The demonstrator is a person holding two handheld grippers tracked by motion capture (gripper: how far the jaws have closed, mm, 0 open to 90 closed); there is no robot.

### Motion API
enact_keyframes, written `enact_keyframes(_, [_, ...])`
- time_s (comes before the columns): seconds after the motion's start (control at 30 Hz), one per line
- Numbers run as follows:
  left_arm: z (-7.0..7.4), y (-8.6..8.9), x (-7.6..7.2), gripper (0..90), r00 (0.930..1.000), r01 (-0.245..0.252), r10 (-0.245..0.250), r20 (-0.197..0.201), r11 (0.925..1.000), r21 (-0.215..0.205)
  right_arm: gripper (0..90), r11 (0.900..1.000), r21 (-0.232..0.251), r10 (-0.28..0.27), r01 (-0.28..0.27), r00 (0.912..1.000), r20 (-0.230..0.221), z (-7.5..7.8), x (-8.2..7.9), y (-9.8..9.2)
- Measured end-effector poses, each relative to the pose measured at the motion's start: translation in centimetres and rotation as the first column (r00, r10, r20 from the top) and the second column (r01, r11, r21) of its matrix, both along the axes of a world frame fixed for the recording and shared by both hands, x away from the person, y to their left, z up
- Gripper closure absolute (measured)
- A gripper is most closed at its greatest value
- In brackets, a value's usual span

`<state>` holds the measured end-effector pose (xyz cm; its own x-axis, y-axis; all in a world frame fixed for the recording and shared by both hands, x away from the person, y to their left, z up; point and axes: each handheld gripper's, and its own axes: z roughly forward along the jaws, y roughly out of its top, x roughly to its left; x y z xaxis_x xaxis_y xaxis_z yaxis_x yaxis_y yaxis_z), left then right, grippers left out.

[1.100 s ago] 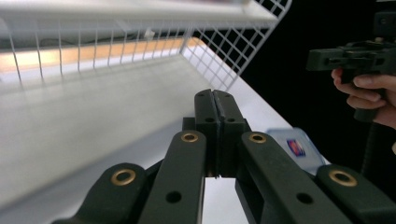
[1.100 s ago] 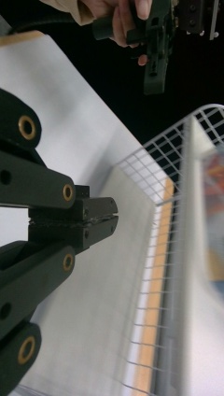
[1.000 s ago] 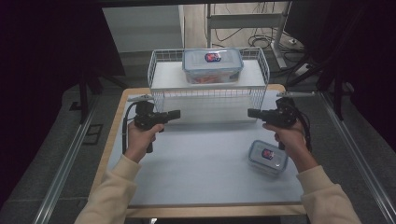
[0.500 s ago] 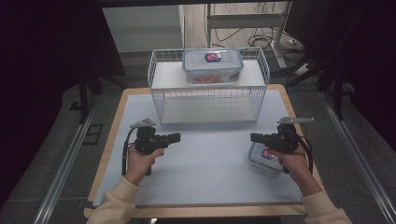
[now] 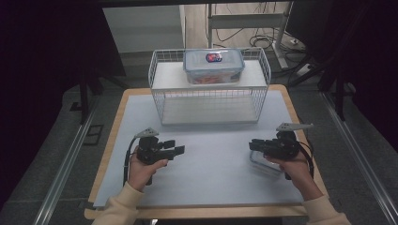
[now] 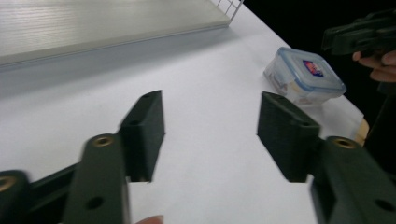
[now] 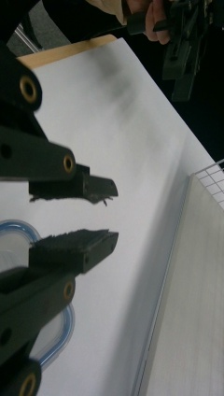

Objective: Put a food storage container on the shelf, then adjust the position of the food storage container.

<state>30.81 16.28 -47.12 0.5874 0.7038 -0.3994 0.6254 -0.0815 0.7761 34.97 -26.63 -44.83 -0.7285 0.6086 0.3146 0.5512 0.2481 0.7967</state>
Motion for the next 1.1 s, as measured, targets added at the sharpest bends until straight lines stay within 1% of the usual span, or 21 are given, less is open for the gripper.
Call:
enact_keyframes(0.07, [-0.1,-0.1,-0.1,36.1,0.9999,0.008,-0.008,0.008,0.9999,0.015,65.1,1.000,0.000,0.002,-0.002,1.0000,0.003,0.1,-0.1,0.1])
enact_keyframes(0.1, [-0.1,-0.2,-0.1,36.0,0.9998,0.010,-0.010,0.015,0.9997,0.024,63.7,1.000,-0.004,0.004,-0.004,1.0000,0.006,0.1,-0.1,0.1])
enact_keyframes(0.17, [-0.1,-0.2,-0.1,33.9,0.9998,0.013,-0.013,0.018,0.9991,0.041,59.8,1.000,-0.004,0.004,-0.004,1.0000,0.004,0.1,-0.1,0.1])
enact_keyframes(0.37, [-0.2,-0.1,-0.2,30.5,0.9999,0.007,-0.008,0.015,0.9989,0.047,49.5,1.000,-0.003,-0.008,0.008,0.9999,-0.008,0.0,-0.1,0.1])
enact_keyframes(0.4, [-0.2,-0.1,-0.2,30.4,0.9999,0.007,-0.008,0.015,0.9989,0.047,46.4,1.000,-0.004,-0.016,0.016,0.9998,-0.010,0.0,-0.1,0.1])
enact_keyframes(0.5, [-0.3,-0.1,-0.2,30.5,0.9999,0.008,-0.008,0.010,0.9989,0.046,42.5,0.999,-0.008,-0.035,0.035,0.9994,-0.006,0.1,-0.1,0.0])
enact_keyframes(0.63, [-0.6,-0.1,-0.3,30.2,1.0000,0.008,-0.008,0.000,0.9991,0.042,34.4,0.998,-0.010,-0.067,0.067,0.9978,-0.001,0.4,-0.4,-0.4])
enact_keyframes(0.7, [-0.7,-0.1,-0.3,30.1,0.9999,0.014,-0.014,-0.001,0.9988,0.047,32.3,0.996,-0.018,-0.083,0.083,0.9965,0.003,0.6,-0.9,-0.9])
enact_keyframes(0.8, [-0.9,-0.2,-0.2,29.8,0.9999,0.016,-0.015,-0.008,0.9987,0.049,32.3,0.994,-0.035,-0.099,0.100,0.9949,0.015,0.6,-1.9,-2.2])
enact_keyframes(0.93, [-1.1,-0.4,-0.2,29.8,0.9997,0.021,-0.021,-0.013,0.9982,0.055,32.2,0.989,-0.011,-0.144,0.144,0.9895,0.012,0.7,-2.8,-4.1])
enact_keyframes(1.1, [-1.4,-0.4,-0.2,29.8,0.9994,0.026,-0.024,-0.024,0.9980,0.058,32.7,0.981,-0.001,-0.192,0.192,0.9814,0.006,0.5,-3.6,-6.0])
